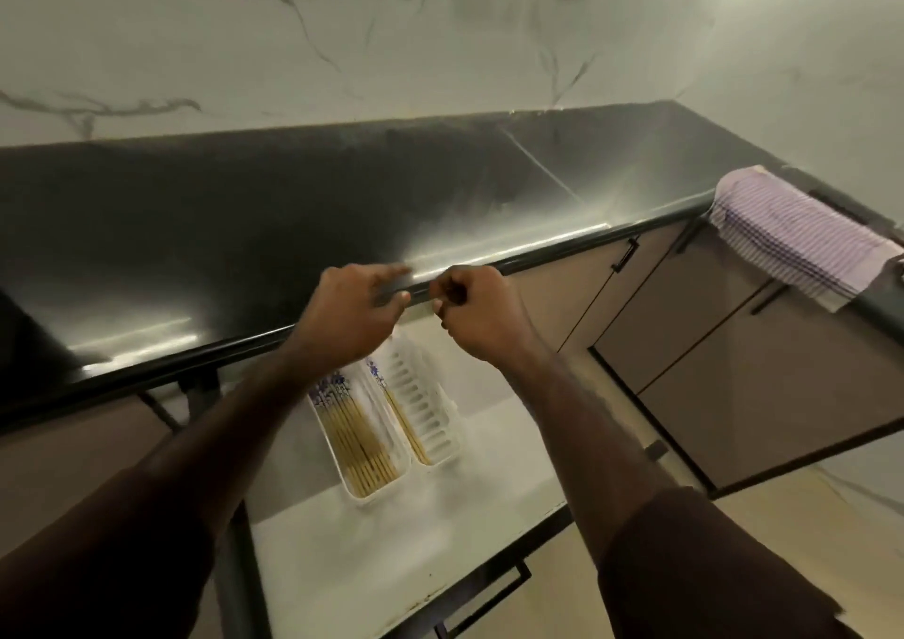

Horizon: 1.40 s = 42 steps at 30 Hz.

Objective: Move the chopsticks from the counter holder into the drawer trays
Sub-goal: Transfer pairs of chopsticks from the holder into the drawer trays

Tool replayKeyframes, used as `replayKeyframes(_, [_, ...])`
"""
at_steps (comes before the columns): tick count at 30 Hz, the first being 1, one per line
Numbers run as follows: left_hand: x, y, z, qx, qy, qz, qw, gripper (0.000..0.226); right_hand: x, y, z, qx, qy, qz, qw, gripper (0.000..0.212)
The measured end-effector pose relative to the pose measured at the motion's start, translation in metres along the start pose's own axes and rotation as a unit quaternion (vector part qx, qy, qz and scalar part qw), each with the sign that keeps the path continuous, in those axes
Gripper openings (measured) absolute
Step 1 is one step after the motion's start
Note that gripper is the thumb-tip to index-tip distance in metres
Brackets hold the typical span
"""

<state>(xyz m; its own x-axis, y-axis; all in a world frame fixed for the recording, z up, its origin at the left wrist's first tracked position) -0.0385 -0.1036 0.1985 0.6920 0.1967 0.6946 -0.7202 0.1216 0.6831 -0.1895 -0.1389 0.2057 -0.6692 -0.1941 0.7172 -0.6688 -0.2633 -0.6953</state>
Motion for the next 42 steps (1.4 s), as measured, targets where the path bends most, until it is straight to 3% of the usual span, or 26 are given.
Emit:
replayKeyframes(4, [0.068, 0.026, -0.04, -0.012, 0.106, -0.027, 0.994, 0.039, 0.021, -0.056, -0.033, 0.062, 0.031, 0.003, 0.998, 0.014])
replayKeyframes(12, [0.202, 0.032, -0.117, -0.01, 0.199, -0.023, 0.98, 0.038, 0.003, -0.188, -0.085, 0.146, 0.04, 0.008, 0.988, 0.019])
replayKeyframes(21, [0.354, -0.062, -0.174, 0.0, 0.251, -0.063, 0.966, 0.037, -0.089, -0.352, -0.091, 0.215, 0.056, 0.009, 0.975, 0.014])
replayKeyframes(27, [0.433, -0.134, -0.189, -0.013, 0.247, 0.0, 0.969, 0.038, -0.176, -0.435, -0.062, 0.24, 0.031, -0.004, 0.97, 0.014])
replayKeyframes(33, [0.459, -0.197, -0.164, -0.01, 0.222, 0.023, 0.975, 0.041, -0.238, -0.452, -0.02, 0.218, 0.001, -0.016, 0.976, 0.018])
replayKeyframes(42, [0.441, -0.281, -0.103, 0.056, 0.183, -0.004, 0.982, 0.044, -0.315, -0.423, 0.059, 0.161, -0.046, -0.005, 0.986, 0.022])
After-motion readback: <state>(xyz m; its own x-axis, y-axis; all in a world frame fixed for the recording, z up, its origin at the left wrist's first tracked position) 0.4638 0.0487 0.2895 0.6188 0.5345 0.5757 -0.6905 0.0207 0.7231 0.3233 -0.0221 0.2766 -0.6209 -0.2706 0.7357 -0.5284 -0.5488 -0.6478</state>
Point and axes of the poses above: each hand's wrist, its own z-axis towards the middle knuckle, its own x-axis out of the back of the hand, y = z × x, the point moved 6 cm from there along z, towards the middle knuckle, and after that the axes turned 3 degrees about -y, right-handed, at the moved point
